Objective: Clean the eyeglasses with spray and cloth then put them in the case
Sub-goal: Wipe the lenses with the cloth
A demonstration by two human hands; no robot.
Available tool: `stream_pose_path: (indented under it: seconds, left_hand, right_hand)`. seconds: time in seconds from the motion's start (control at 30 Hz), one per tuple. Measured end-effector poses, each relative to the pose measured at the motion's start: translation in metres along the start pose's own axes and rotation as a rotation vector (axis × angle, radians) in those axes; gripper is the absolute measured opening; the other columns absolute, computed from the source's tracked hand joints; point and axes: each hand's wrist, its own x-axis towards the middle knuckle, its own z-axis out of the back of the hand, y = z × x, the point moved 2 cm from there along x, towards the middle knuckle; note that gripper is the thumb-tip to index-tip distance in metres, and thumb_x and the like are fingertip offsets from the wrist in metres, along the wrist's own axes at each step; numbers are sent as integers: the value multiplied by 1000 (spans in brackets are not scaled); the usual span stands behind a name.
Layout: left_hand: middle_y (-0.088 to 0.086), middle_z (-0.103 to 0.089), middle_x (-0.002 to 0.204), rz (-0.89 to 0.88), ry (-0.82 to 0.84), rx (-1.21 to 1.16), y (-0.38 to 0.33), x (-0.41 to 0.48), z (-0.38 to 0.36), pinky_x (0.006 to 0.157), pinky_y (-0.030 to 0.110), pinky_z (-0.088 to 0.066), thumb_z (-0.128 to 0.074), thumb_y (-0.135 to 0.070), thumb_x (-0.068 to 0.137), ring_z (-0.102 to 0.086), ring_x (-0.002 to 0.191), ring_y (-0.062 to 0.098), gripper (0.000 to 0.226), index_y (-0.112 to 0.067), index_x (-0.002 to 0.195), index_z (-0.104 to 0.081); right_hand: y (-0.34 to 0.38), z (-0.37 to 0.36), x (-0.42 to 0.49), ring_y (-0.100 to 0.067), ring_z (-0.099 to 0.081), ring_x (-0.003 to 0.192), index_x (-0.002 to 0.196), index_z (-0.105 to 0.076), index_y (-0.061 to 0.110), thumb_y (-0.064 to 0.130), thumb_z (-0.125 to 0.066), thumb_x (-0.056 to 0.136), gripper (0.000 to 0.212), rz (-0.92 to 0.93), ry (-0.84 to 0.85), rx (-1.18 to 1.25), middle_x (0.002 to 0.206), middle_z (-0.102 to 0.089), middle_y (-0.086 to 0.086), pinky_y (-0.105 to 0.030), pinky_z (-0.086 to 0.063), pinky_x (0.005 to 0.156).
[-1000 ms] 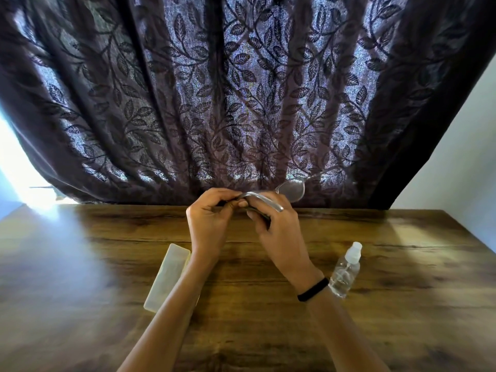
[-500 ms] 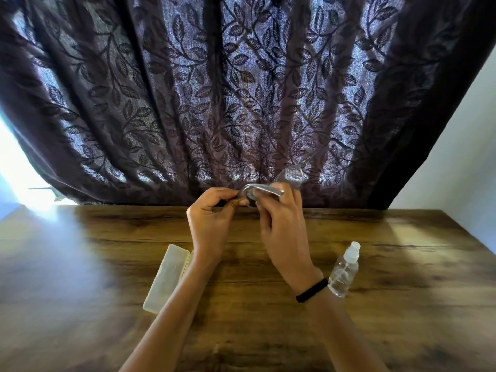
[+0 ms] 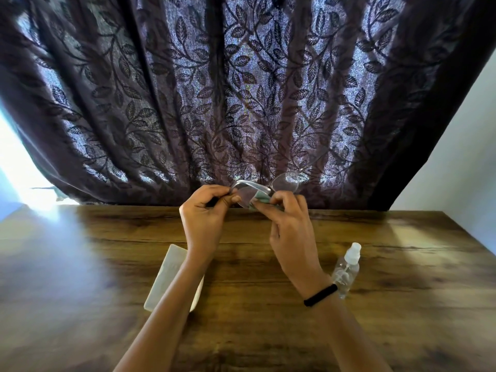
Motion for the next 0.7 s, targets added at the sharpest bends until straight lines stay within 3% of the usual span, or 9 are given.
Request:
stream_pose_path:
  seconds: [0.13, 0.3, 0.37, 0.47, 0.57, 0.7]
  left_hand:
    - [-1, -68, 78, 21, 8, -25, 1, 0, -1, 71, 27, -54, -70, -6, 72, -65, 74, 11, 14, -15, 82, -67]
    - [3, -67, 79, 23, 21, 38, 4, 1, -5, 73, 37, -54, -67, 0, 71, -64, 75, 15, 15, -11, 82, -69]
    - [1, -67, 79, 39, 24, 29, 4, 0, -6, 73, 39, -54, -65, 2, 71, -65, 76, 17, 17, -12, 82, -68]
    - [4, -68, 80, 31, 26, 23, 6, 2, -4, 74, 38, -54, -67, 3, 72, -65, 77, 18, 17, -10, 82, -69]
    - [8, -68, 81, 6, 42, 44, 7, 3, -2, 74, 36, -54, -69, 7, 73, -66, 78, 21, 17, -6, 83, -69]
    - [-4, -67, 80, -13, -2, 35, 5, 1, -5, 72, 23, -53, -69, 0, 73, -65, 76, 9, 16, -12, 84, -68]
  right_hand:
    - [-3, -1, -1, -20, -42, 88, 113, -66, 13, -8, -58, 79, 40, -28, -38, -34, 97, -54, -7, -32, -53, 57]
    - [12, -7, 1, -16, -36, 89, 113, -66, 15, 6, -37, 85, 41, 54, -48, 9, 97, -55, -8, -27, -51, 57]
    - [17, -8, 4, -17, -36, 91, 110, -66, 15, 6, -37, 85, 40, 75, -28, 5, 101, -56, -9, -29, -52, 60]
    - [20, -10, 6, -22, -42, 95, 115, -64, 16, -3, -49, 83, 39, 69, -2, -36, 109, -56, -9, -35, -53, 68]
    - [19, -10, 7, -24, -45, 93, 124, -57, 18, -2, -49, 83, 46, 30, 7, -124, 109, -53, -9, -36, -52, 72]
    - [14, -11, 7, -25, -46, 91, 132, -49, 15, 4, -53, 86, 47, -14, 35, -208, 111, -50, -9, -36, -52, 72]
